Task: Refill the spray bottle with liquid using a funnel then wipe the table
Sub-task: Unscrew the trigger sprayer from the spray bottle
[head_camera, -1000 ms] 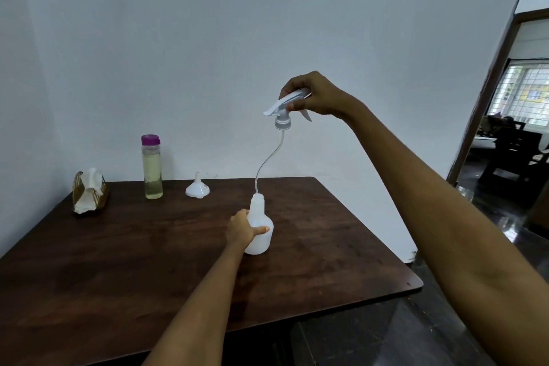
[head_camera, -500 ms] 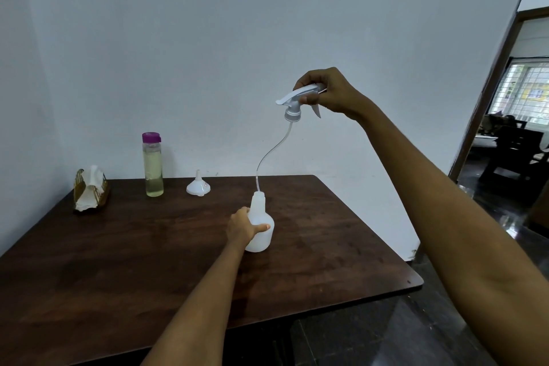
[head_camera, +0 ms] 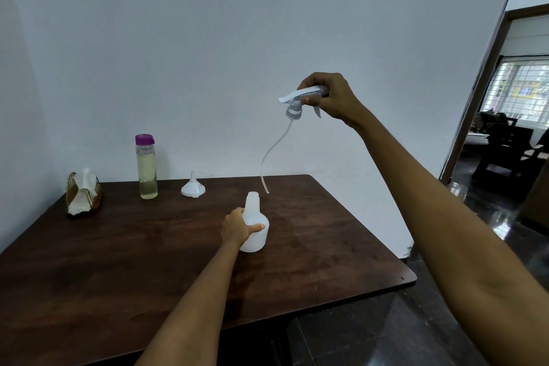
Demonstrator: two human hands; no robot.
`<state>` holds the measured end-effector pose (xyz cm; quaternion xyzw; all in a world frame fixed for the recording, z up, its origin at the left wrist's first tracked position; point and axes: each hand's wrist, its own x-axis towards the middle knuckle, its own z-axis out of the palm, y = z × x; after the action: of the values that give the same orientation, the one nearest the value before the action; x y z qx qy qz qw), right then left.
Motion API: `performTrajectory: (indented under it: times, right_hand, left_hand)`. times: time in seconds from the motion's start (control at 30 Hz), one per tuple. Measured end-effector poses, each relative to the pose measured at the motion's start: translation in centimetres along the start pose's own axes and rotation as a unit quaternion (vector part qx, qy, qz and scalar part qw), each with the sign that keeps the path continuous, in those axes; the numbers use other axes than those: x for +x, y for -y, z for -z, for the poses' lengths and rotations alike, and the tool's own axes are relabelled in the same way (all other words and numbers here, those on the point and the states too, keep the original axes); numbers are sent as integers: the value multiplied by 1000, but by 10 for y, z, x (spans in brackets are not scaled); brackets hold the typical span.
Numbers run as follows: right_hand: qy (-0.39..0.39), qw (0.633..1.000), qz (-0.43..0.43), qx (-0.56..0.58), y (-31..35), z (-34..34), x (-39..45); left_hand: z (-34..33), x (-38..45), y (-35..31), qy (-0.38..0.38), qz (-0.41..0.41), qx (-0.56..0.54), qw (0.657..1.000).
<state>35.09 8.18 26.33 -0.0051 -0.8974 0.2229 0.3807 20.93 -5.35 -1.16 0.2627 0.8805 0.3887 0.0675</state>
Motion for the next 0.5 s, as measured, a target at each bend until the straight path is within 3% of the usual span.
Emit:
performTrajectory:
  times: [0.27, 0.5]
  right_hand:
    - [-62, 998, -11, 25, -6, -15, -9]
    - [-29, 999, -23, 25, -14, -29, -16]
  left_hand:
    - [1, 0, -1, 5, 7, 2, 1000]
    - [1, -1, -2, 5, 11, 2, 1000]
